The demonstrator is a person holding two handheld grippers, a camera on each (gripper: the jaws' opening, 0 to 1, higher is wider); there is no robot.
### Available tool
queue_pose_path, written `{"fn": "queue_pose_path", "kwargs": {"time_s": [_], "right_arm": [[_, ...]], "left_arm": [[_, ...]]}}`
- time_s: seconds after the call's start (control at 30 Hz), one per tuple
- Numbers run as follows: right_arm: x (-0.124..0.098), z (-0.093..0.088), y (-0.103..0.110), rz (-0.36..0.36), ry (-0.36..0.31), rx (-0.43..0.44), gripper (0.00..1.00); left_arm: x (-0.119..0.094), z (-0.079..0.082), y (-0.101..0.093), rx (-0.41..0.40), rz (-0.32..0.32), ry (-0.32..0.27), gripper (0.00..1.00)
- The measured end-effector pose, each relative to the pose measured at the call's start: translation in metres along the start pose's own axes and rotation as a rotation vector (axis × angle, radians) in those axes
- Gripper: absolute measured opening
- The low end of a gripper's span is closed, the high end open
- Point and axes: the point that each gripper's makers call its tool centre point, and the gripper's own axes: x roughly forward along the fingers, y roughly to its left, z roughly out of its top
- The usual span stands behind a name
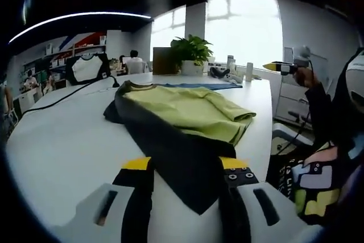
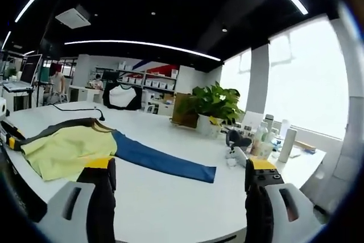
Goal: Fold the garment on the visible template until the final outline fits inside the template.
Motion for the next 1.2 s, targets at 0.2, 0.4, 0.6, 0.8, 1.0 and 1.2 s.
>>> {"fn": "queue_pose_path", "kwargs": {"time_s": [0.2, 0.4, 0.6, 0.8, 1.0, 1.2], "right_arm": [[-0.001, -0.004, -0.01, -0.026, 0.017, 0.003, 0.98], [0.002, -0.004, -0.007, -0.022, 0.023, 0.002, 0.98], [0.002, -0.004, 0.0, 0.003, 0.017, 0.002, 0.98], [0.002, -0.015, -0.009, -0.016, 0.052, 0.009, 0.96], [0.003, -0.014, -0.004, -0.014, 0.062, 0.002, 0.96], [0.006, -0.018, 0.001, 0.001, 0.072, -0.004, 0.99]], "left_arm": [[0.003, 0.003, -0.002, 0.011, -0.008, -0.017, 0.19], [0.003, 0.003, 0.002, -0.005, 0.007, -0.032, 0.04], [-0.003, 0.016, 0.0, 0.056, 0.022, -0.075, 0.03], [-0.015, 0.035, 0.008, 0.039, 0.047, -0.13, 0.03], [-0.029, 0.061, 0.024, 0.023, 0.075, -0.181, 0.03], [-0.04, 0.083, 0.044, 0.121, 0.104, -0.109, 0.03]]}}
